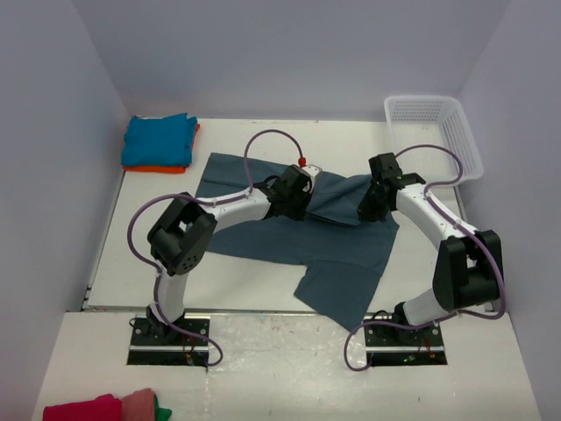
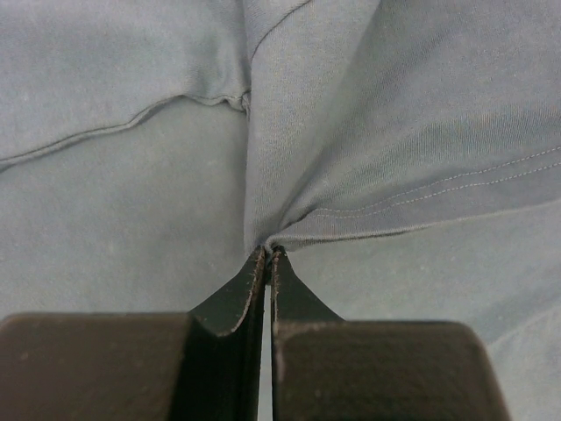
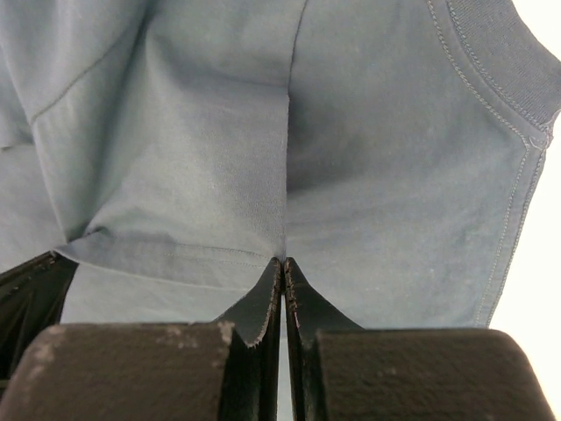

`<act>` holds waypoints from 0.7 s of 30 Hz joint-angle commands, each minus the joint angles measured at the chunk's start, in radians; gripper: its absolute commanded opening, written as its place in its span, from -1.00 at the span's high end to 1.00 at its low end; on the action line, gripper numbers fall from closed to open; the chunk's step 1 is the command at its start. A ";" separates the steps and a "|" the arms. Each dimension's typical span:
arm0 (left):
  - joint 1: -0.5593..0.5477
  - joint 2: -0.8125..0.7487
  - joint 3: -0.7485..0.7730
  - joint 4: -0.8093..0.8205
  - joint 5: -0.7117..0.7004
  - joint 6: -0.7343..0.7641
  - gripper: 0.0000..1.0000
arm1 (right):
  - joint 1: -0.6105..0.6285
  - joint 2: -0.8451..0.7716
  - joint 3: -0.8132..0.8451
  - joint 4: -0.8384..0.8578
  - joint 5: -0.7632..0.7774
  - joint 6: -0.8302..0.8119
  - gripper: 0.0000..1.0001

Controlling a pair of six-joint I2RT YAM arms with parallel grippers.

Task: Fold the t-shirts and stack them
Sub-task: Fold the flattened tshirt in 1/3 of the way

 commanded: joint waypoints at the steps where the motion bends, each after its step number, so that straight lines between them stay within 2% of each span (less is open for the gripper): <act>1: 0.001 -0.036 0.001 -0.010 0.000 0.022 1.00 | -0.005 -0.013 -0.021 0.000 -0.019 -0.026 1.00; 5: 0.001 -0.013 0.018 -0.007 0.054 0.041 1.00 | -0.002 -0.014 -0.050 0.026 -0.042 -0.026 0.98; 8: 0.000 -0.013 0.014 0.007 0.071 0.067 0.93 | 0.004 -0.083 -0.094 0.072 -0.036 -0.023 0.79; 9: 0.000 -0.020 0.011 0.013 0.068 0.071 0.78 | 0.004 -0.102 -0.102 0.083 -0.033 -0.029 0.68; 10: 0.000 -0.042 0.001 0.024 0.054 0.077 0.64 | 0.004 -0.116 -0.096 0.075 -0.010 -0.046 0.44; 11: 0.000 -0.058 -0.011 0.036 0.044 0.077 0.50 | 0.004 -0.125 -0.084 0.067 0.008 -0.053 0.30; 12: -0.002 -0.075 -0.040 0.065 0.031 0.077 0.13 | 0.004 -0.135 -0.067 0.058 0.019 -0.066 0.20; 13: 0.000 -0.090 -0.052 0.073 0.018 0.068 0.00 | 0.004 -0.137 -0.024 0.046 0.034 -0.085 0.16; 14: 0.000 -0.128 -0.072 0.082 -0.018 0.064 -0.11 | 0.003 -0.139 -0.003 0.014 0.083 -0.092 -0.03; 16: 0.000 -0.186 -0.092 0.108 -0.070 0.053 -0.13 | 0.003 -0.145 0.057 0.001 0.105 -0.118 -0.25; 17: 0.000 -0.203 -0.101 0.113 -0.085 0.053 -0.20 | 0.003 -0.142 0.080 -0.017 0.133 -0.124 -0.51; 19: 0.001 -0.231 -0.100 0.113 -0.143 0.048 -0.24 | 0.001 -0.117 0.140 -0.017 0.139 -0.153 -0.61; 20: 0.006 -0.245 -0.091 0.110 -0.221 0.048 -0.31 | -0.003 -0.102 0.158 -0.015 0.140 -0.156 -0.61; 21: 0.014 -0.244 -0.080 0.107 -0.240 0.051 -0.34 | -0.006 -0.082 0.175 -0.017 0.134 -0.161 -0.61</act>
